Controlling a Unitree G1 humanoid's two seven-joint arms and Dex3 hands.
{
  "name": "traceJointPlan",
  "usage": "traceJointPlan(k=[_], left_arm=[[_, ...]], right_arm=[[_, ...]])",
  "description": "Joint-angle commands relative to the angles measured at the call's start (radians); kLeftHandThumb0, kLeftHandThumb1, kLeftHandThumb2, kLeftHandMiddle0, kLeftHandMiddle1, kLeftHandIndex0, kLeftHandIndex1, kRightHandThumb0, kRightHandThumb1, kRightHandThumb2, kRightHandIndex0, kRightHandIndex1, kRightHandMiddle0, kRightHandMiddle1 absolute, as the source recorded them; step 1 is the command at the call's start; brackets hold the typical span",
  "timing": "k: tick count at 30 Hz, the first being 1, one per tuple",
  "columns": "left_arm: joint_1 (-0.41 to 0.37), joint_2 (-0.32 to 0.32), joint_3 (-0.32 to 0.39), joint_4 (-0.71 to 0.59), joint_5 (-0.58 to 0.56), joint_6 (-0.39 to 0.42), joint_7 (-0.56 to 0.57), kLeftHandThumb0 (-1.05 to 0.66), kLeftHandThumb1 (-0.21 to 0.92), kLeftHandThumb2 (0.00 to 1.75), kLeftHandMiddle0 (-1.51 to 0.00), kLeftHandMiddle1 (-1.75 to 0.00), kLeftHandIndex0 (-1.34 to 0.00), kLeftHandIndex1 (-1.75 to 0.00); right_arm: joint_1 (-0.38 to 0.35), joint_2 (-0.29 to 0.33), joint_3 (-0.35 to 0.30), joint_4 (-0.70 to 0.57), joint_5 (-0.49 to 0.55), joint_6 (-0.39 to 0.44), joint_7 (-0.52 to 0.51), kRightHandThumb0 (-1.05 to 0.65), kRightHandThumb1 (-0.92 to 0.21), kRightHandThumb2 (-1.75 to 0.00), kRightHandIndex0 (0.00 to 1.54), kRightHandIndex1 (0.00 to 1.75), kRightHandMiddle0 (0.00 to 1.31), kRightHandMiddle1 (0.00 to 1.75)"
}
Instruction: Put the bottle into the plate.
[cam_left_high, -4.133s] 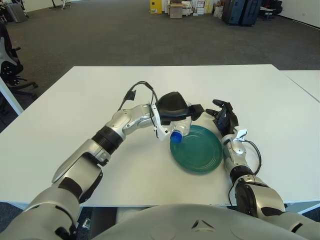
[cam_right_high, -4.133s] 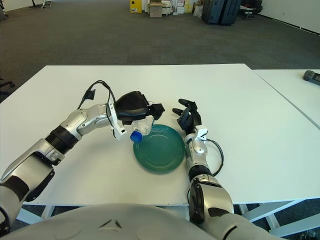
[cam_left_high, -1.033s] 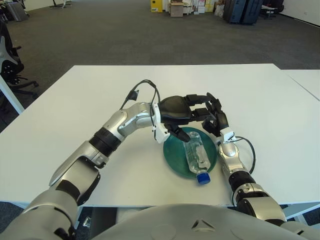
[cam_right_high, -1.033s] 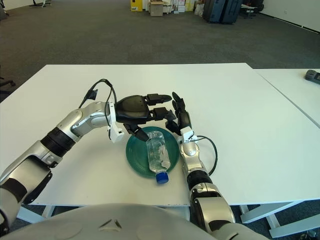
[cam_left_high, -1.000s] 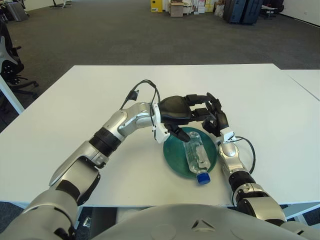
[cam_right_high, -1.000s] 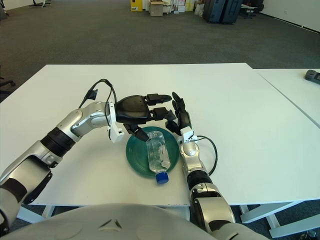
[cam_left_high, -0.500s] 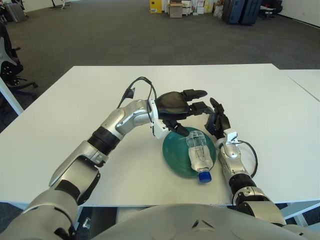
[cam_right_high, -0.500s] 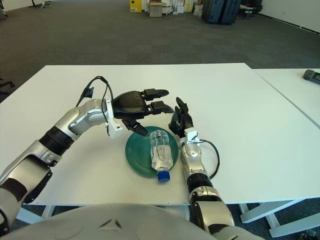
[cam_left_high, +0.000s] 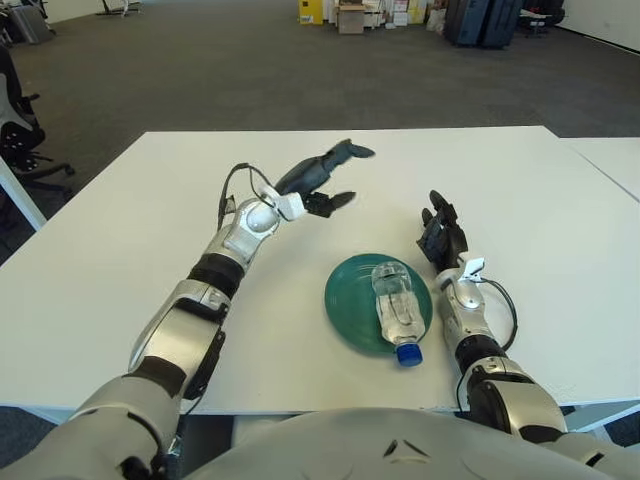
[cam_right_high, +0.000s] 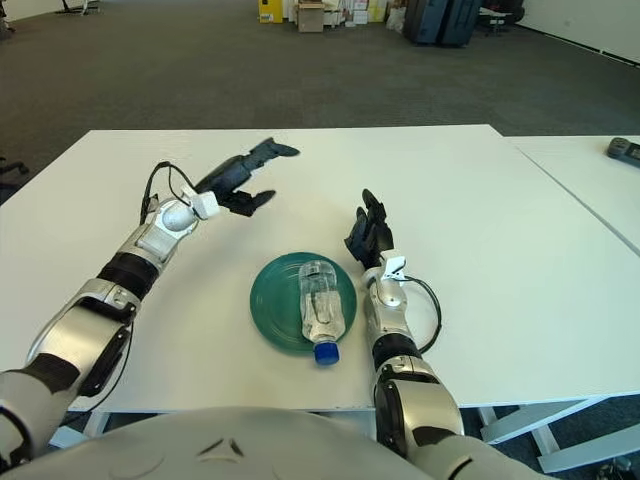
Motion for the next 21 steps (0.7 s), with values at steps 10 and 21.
traceJointPlan(k=[10, 21], left_arm=[[0.053, -0.153, 0.297, 0.282, -0.31, 0.013, 0.014, -0.72, 0.92, 0.9, -0.5, -0.22, 0.0, -0.96], [0.098, -0.187, 0.371, 0.36, -0.317, -0.008, 0.071, -0.72, 0.92, 0.91, -0.49, -0.36, 0.0, -1.02]], right_arm=[[0.066, -0.021, -0.063, 0.16, 0.037, 0.064, -0.01, -0.92, -0.92, -0.99, 0.32, 0.08, 0.0, 0.67], [0.044, -0.042, -0.093, 0.18, 0.047, 0.067, 0.019, -0.92, -0.92, -1.02, 0.36, 0.08, 0.0, 0.79]])
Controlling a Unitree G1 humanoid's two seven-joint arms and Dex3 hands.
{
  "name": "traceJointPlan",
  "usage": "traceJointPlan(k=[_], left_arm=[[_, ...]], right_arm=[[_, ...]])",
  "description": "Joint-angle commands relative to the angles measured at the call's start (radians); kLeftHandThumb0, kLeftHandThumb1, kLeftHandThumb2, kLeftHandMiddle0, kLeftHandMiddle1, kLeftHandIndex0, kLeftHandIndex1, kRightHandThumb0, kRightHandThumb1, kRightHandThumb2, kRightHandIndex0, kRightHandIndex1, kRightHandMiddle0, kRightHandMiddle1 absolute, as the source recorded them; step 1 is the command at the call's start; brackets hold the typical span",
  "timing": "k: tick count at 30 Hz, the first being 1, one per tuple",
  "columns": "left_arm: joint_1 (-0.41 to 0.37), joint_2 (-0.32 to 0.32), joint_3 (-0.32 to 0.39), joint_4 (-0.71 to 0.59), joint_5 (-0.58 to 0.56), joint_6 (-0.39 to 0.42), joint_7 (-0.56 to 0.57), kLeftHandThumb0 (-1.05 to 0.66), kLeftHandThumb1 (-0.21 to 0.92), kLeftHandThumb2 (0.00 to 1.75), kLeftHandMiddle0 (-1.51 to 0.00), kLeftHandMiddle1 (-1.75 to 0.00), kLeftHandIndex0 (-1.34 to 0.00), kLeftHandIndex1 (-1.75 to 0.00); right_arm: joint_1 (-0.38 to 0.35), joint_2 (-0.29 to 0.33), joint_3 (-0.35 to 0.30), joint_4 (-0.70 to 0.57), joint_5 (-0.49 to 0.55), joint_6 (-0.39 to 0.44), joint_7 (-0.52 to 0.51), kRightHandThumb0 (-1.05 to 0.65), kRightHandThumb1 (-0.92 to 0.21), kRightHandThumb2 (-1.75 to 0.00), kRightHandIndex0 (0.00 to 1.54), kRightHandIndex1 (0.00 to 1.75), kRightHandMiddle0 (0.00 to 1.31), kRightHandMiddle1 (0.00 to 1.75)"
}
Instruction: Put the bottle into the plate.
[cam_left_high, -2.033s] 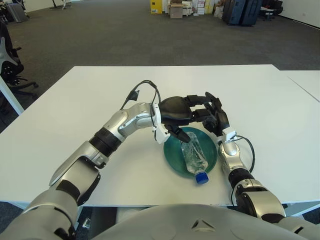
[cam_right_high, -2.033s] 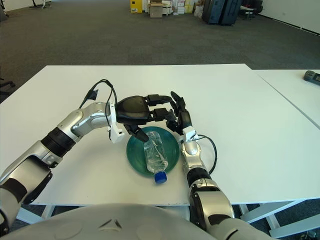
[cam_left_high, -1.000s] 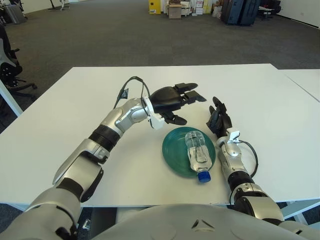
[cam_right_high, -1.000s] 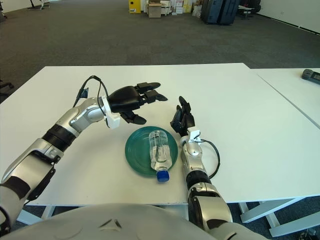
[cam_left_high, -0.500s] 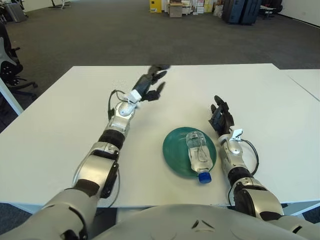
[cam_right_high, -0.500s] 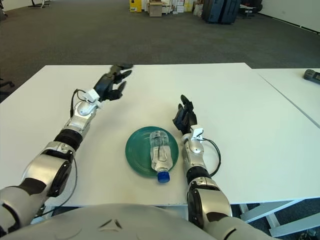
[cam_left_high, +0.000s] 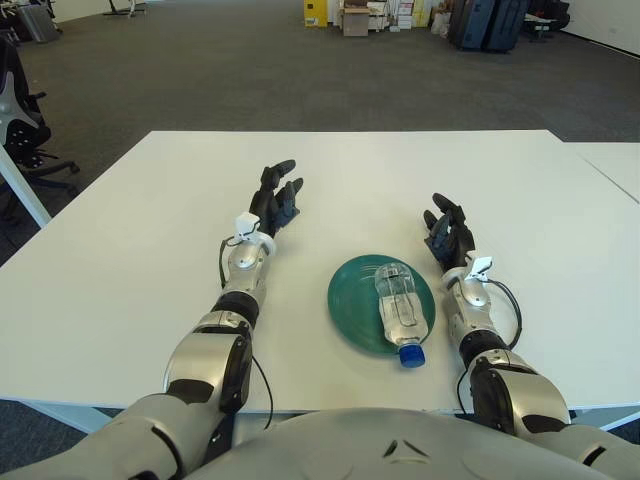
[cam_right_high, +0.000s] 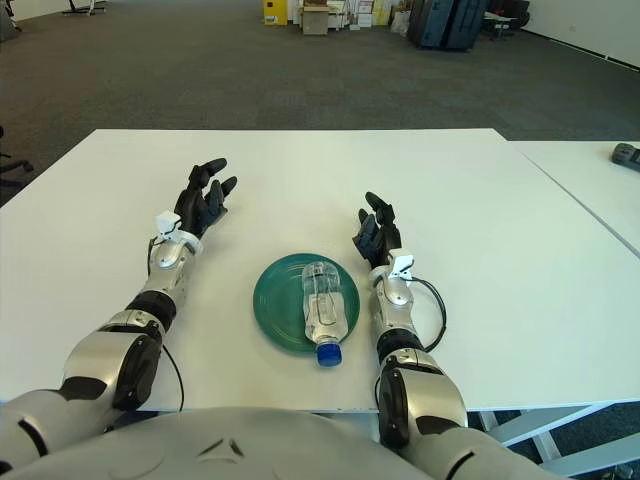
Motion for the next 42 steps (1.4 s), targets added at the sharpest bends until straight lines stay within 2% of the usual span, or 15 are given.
traceJointPlan(k=[1, 9, 14, 22, 34, 42], left_arm=[[0.008, -0.005, 0.03, 0.026, -0.01, -0.022, 0.021, -0.72, 0.92, 0.91, -0.49, -0.36, 0.0, -1.03], [0.026, -0.021, 0.079, 0.049, -0.03, -0.032, 0.005, -0.73, 0.92, 0.89, -0.4, -0.41, 0.0, -1.0], [0.043, -0.031, 0.097, 0.056, -0.039, -0.043, -0.015, -0.73, 0.92, 0.9, -0.32, -0.35, 0.0, -0.91], [0.123, -0.054, 0.089, 0.027, -0.028, -0.102, -0.043, -0.75, 0.92, 0.89, -0.28, -0.22, 0.0, -0.76], [0.136, -0.033, 0.033, 0.069, 0.094, -0.055, 0.103, -0.8, 0.92, 0.92, -0.22, -0.12, 0.0, -0.6], [0.138, -0.025, 0.012, 0.086, 0.131, -0.03, 0.14, -0.85, 0.92, 0.96, -0.18, -0.06, 0.0, -0.48]], right_arm=[[0.084, -0.018, -0.025, 0.082, 0.021, 0.066, 0.001, -0.92, -0.92, -1.02, 0.35, 0.07, 0.0, 0.8], [0.081, -0.033, -0.028, 0.073, 0.025, 0.046, 0.022, -0.9, -0.92, -1.03, 0.32, 0.05, 0.0, 0.78], [0.077, -0.048, -0.023, 0.061, 0.019, 0.042, 0.034, -0.9, -0.92, -1.02, 0.31, 0.04, 0.0, 0.76], [0.066, -0.071, -0.008, 0.049, 0.001, 0.048, 0.026, -0.9, -0.92, -0.99, 0.3, 0.03, 0.0, 0.73], [0.057, -0.09, 0.036, 0.025, -0.048, 0.073, -0.018, -0.84, -0.92, -0.93, 0.27, 0.01, 0.0, 0.61], [0.061, -0.075, 0.079, -0.007, -0.095, 0.076, -0.083, -0.77, -0.92, -0.9, 0.21, 0.0, 0.0, 0.56]])
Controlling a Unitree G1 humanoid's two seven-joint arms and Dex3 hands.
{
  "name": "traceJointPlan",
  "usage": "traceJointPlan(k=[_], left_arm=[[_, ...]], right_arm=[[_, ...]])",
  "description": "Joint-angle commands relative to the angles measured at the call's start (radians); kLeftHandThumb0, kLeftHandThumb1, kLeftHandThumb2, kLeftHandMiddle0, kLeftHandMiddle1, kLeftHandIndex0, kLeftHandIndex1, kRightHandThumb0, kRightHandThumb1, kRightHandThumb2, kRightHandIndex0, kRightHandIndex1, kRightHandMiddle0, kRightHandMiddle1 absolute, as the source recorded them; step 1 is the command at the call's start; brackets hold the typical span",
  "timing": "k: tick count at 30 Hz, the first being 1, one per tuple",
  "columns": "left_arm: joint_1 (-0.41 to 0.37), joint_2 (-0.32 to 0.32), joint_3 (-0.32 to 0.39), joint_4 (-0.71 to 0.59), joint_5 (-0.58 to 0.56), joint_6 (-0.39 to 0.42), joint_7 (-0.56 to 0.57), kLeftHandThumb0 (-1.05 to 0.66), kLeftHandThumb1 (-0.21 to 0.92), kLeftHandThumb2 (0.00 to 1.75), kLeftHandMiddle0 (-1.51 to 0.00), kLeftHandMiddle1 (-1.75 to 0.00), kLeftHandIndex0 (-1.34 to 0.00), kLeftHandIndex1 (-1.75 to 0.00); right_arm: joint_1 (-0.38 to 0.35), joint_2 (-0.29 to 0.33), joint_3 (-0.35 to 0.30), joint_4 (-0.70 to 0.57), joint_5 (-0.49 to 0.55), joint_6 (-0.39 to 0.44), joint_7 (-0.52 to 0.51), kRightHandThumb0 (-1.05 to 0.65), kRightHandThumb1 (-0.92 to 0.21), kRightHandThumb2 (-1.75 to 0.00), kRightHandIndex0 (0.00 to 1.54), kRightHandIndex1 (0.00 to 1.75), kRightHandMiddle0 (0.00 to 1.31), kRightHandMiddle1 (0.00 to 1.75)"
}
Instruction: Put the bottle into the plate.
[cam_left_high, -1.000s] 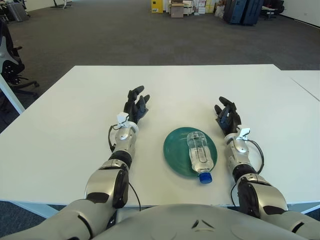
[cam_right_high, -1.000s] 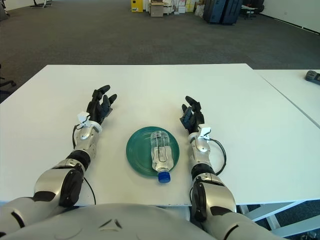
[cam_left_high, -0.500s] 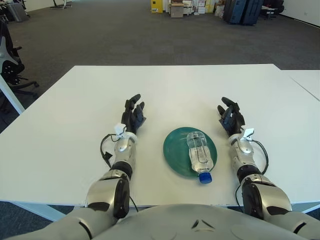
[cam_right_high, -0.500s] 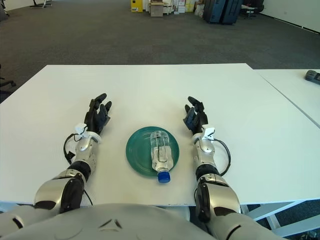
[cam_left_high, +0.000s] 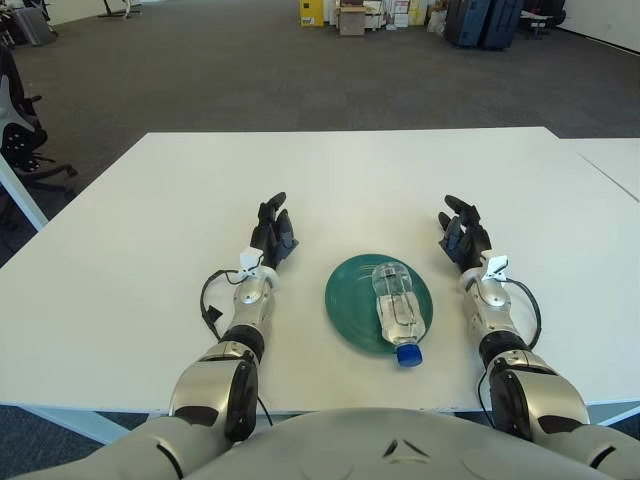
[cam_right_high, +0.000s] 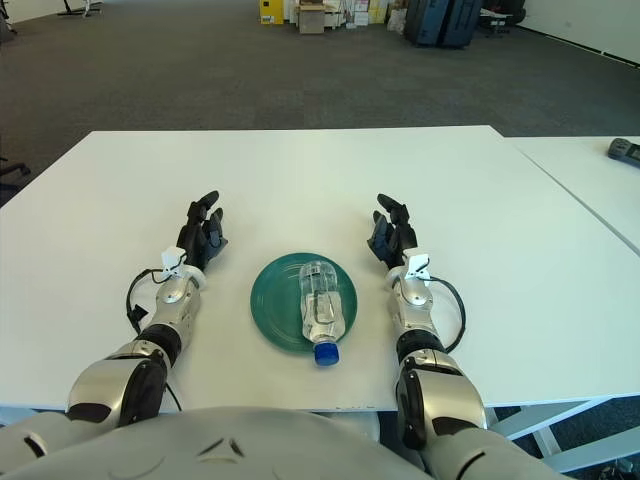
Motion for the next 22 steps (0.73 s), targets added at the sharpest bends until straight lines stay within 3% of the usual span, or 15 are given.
traceJointPlan(k=[1, 12, 22], left_arm=[[0.018, 0.013, -0.007, 0.032, 0.015, 0.033, 0.021, -0.85, 0.92, 0.96, -0.18, -0.06, 0.0, -0.47], [0.011, 0.018, -0.019, 0.042, 0.037, 0.036, 0.04, -0.84, 0.92, 0.93, -0.17, -0.03, 0.0, -0.42], [0.01, 0.021, -0.028, 0.052, 0.058, 0.024, 0.081, -0.79, 0.92, 0.83, -0.2, -0.03, 0.0, -0.54]], right_arm=[[0.05, 0.018, 0.02, 0.012, -0.026, 0.058, -0.031, -0.77, -0.92, -0.9, 0.21, 0.0, 0.0, 0.55], [0.057, 0.014, 0.052, -0.019, -0.047, 0.102, -0.048, -0.73, -0.92, -0.9, 0.14, 0.0, 0.0, 0.45], [0.056, 0.013, 0.069, -0.026, -0.051, 0.108, -0.046, -0.74, -0.92, -0.9, 0.13, 0.0, 0.0, 0.41]])
